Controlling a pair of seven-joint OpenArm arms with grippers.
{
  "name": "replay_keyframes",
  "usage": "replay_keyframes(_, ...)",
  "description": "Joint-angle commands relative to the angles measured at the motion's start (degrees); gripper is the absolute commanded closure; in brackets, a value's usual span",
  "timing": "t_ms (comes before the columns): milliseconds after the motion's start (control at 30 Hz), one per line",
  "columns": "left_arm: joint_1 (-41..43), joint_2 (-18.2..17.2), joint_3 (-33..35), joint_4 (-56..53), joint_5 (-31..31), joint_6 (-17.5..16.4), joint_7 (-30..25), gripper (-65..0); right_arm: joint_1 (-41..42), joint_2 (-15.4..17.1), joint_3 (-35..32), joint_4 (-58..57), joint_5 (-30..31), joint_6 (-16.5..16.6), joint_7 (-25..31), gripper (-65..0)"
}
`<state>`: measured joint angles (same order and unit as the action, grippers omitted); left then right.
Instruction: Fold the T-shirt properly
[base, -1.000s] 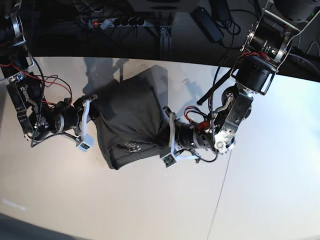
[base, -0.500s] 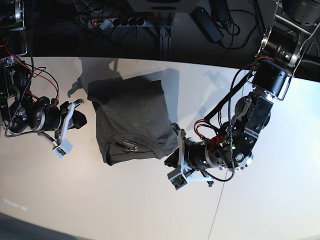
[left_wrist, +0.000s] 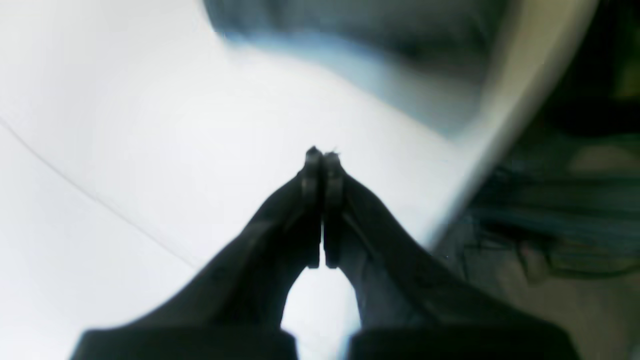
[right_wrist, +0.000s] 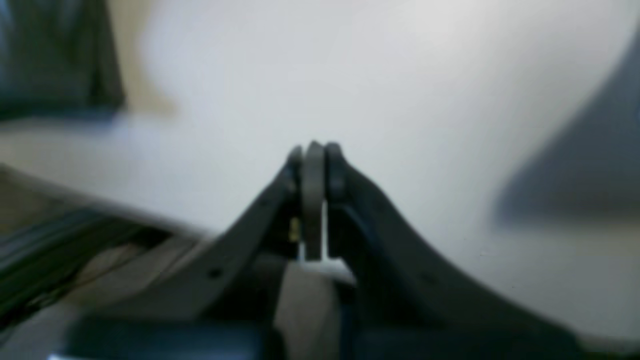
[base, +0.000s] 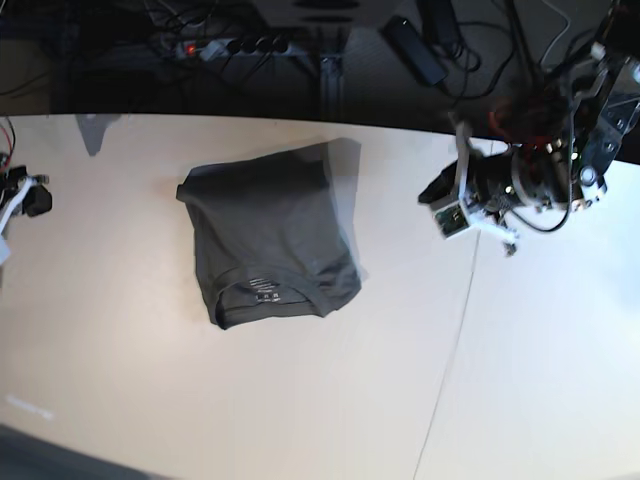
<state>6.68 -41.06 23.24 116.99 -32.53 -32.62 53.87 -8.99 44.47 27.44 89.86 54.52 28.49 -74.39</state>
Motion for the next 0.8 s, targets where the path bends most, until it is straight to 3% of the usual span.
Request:
replay_keyframes(0,1.88,-1.33,-2.16,2.54,-0.52,0.0,-1.09,0.0,-2.29,1.4,2.05,0.68,2.6,3.56,-0.7,0.0)
replay_keyframes(133,11.91,-3.61,-9.09,6.16,-2.27,-0.55,-0.66,0.0,-14.16,1.38,7.23,0.68,5.18,4.13,-1.81,0.0)
replay_keyframes(200,16.81,-3.89,-11.69,6.38,-4.11,-2.58,0.17,0.0,-20.55,1.2,9.16,0.68,6.03,4.11,-2.43,0.0)
replay_keyframes(333,26.32,-3.89,-13.88,5.03,-3.78,-4.13,-0.11,0.0,-32.2,-1.27,10.47,0.66,6.56,4.11,-2.4,0.0)
replay_keyframes(533,31.12,-2.84,-13.84,-7.91,4.76,-4.13,-12.44,0.0,-39.1,-9.31,10.43,-3.45,4.52,4.11,-1.07,0.0)
replay_keyframes(667,28.55,1.92,-13.84,-24.76,7.45,-4.07,-18.62,0.0,-38.42,-14.08,9.94,-13.38,-0.13,4.11,4.85,0.0)
replay_keyframes(767,24.39,5.84,-13.84,-40.24,8.33,-4.07,-26.53,0.0,-35.45,-16.39,6.91,-22.34,-5.68,4.07,10.16,0.0)
